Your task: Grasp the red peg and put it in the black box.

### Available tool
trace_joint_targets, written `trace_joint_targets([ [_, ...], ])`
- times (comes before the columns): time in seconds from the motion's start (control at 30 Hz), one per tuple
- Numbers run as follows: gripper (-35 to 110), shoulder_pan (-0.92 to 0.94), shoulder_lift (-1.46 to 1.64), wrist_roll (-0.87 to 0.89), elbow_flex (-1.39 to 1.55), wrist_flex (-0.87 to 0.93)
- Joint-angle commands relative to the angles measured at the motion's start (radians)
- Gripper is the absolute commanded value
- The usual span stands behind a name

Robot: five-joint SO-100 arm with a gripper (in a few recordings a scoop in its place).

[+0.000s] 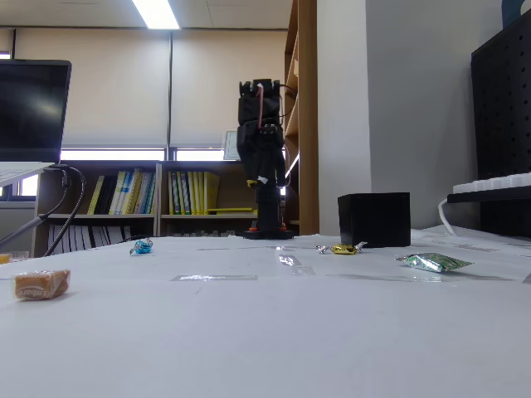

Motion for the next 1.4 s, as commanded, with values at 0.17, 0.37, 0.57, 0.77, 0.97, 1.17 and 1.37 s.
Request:
trace_joint_targets([
  [0.17,0,-0.038,-0.387,-0.031,-0.31,-0.025],
  [0.37,0,-0.094,-0.627,-0.037,-0.495,-0.009],
  [0.57,0,-0.127,-0.822,-0.055,-0.678,-0.043],
  [0.77,0,-0.147,-1.069,-0.074,-0.89,-0.044],
  [0.97,0,-0.153,-1.247,-0.08,-1.055,-0.072],
  [1.17,0,-0.149,-1.33,-0.089,-1.181,-0.169],
  [1.37,0,-0.152,-1.448,-0.104,-1.29,-0.16],
])
